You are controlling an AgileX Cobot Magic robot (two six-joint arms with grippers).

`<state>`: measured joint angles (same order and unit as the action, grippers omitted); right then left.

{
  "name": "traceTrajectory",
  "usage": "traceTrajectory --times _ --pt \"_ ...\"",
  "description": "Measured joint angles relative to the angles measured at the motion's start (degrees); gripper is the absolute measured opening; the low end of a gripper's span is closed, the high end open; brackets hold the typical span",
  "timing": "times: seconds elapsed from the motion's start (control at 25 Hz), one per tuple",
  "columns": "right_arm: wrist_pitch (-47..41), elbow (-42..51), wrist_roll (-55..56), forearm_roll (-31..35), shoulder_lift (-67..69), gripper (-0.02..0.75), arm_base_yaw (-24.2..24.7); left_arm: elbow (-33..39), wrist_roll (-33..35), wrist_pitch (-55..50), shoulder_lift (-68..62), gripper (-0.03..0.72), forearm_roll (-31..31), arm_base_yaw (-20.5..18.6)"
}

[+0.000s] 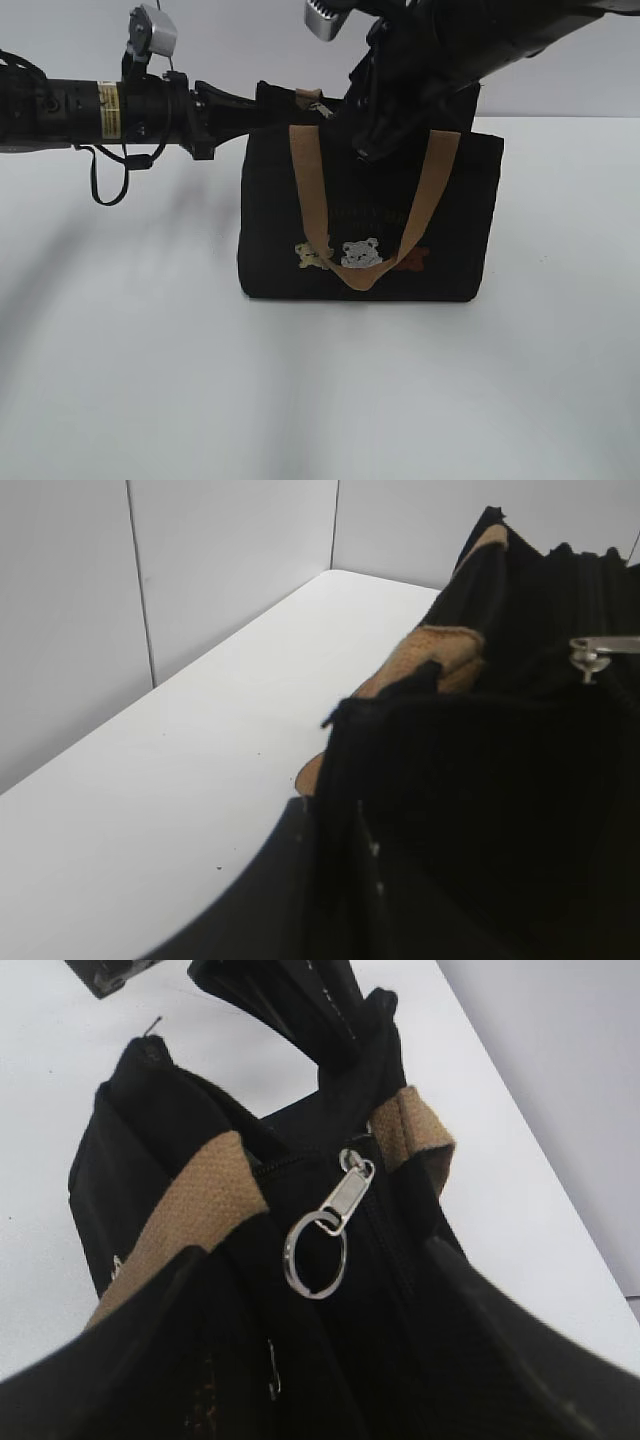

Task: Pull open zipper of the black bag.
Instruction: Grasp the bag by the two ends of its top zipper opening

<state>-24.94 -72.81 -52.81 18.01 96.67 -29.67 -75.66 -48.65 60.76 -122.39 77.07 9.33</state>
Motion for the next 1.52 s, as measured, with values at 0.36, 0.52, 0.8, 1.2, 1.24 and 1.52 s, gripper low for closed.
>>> traceTrajectory --times 0.36,0.52,0.8,1.2,1.24,1.52 --pt "2.72 0.0 -0.93 -0.02 2.01 0.482 0.0 0.0 0.0 0.48 0.0 0.044 0.0 0.0" --pt "2.94 0.0 -0.93 -0.02 2.06 0.405 0.0 0.0 0.0 0.53 0.0 0.044 0.0 0.0" --pt "3.01 0.0 -0.93 -0.02 2.61 0.176 0.0 0.0 0.0 0.53 0.0 0.044 0.0 0.0" --pt "3.01 0.0 -0.95 -0.02 1.36 -0.015 0.0 0.0 0.0 0.58 0.0 0.044 0.0 0.0" --pt "3.01 0.0 -0.95 -0.02 0.99 -0.015 0.0 0.0 0.0 0.58 0.0 0.044 0.0 0.0" --pt "3.06 0.0 -0.95 -0.02 0.22 -0.015 0.0 0.0 0.0 0.75 0.0 0.044 0.0 0.0"
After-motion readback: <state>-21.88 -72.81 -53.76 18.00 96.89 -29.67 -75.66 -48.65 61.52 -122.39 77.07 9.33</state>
